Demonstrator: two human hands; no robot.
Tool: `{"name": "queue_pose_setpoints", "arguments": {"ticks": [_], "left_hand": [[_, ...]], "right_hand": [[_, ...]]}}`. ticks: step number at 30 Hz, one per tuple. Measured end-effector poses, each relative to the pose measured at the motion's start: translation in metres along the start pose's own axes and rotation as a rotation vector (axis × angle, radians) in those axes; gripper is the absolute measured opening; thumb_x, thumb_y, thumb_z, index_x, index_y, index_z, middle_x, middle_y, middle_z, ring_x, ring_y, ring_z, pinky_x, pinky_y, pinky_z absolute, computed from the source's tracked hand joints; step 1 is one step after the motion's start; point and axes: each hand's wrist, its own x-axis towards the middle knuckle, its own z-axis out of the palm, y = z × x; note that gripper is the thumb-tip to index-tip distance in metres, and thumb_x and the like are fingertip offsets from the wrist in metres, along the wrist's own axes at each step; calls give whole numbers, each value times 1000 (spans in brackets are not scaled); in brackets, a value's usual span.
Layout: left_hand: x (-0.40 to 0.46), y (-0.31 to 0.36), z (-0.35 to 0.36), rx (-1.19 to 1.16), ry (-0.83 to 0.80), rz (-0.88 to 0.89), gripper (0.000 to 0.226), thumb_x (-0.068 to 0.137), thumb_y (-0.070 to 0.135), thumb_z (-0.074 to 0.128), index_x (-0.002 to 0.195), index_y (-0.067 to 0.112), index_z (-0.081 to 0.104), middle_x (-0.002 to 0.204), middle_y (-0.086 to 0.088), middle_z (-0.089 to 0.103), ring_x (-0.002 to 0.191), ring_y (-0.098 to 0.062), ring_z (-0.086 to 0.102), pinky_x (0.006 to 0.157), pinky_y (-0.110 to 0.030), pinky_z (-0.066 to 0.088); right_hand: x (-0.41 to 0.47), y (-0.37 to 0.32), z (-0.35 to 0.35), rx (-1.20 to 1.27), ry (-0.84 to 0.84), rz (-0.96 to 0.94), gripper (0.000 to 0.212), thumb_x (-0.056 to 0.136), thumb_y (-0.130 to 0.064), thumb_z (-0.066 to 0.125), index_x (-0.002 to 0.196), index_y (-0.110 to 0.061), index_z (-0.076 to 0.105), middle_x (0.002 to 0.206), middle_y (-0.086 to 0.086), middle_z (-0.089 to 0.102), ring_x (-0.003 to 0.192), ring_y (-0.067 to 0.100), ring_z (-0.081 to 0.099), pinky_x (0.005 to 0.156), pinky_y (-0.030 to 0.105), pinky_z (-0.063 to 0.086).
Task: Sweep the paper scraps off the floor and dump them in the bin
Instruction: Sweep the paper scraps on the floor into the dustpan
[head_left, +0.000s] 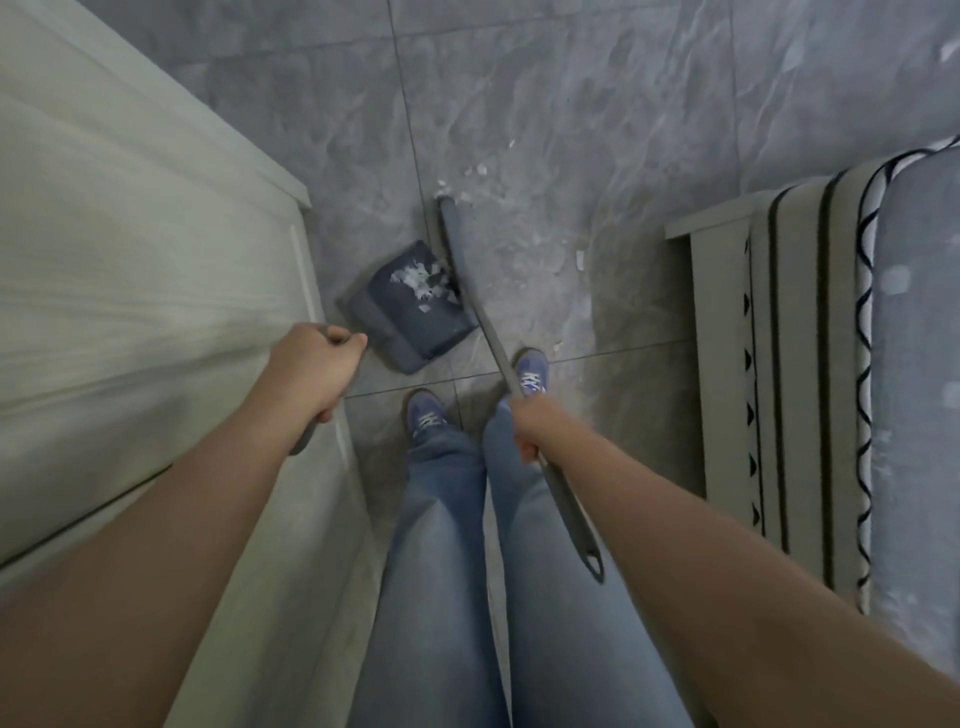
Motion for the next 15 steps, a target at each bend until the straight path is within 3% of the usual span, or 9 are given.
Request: {"name": "queue_pose_setpoints", "arguments": {"ticks": [3, 5, 9, 15], "left_hand": [[0, 2, -1, -9, 7, -7, 39, 92, 33, 57, 58, 14, 52, 38, 0, 37, 32, -21, 32, 39, -19, 32], [0, 3, 0, 1, 3, 11, 35, 92, 35, 57, 63, 15, 55, 46, -4, 42, 34, -22, 36, 40, -21, 34], [-2, 3, -2, 37, 16, 27, 29, 92, 36, 57, 70, 17, 58, 50, -6, 48, 37, -23, 43, 41, -22, 37], [-28, -2, -15, 0, 11, -16, 28, 94, 37, 57, 73, 18, 59, 52, -9, 50, 42, -26, 46, 41, -29, 43]], "right_hand": [[-12, 15, 12, 26, 102, 41, 41, 94, -30, 40, 122, -3, 54, 89, 17, 64, 75, 34, 66, 60, 33, 55], [-10, 15, 10, 46, 102, 78, 42, 94, -28, 40, 116, 3, 58, 88, 22, 65, 75, 37, 68, 63, 37, 58], [-3, 1, -5, -36, 3, 39, 45, 98, -28, 35, 118, 6, 56, 111, 28, 64, 100, 41, 64, 69, 36, 49], [-25, -6, -29, -139, 41, -8, 43, 99, -27, 35, 118, 5, 57, 112, 27, 64, 100, 36, 65, 65, 30, 47]]}}
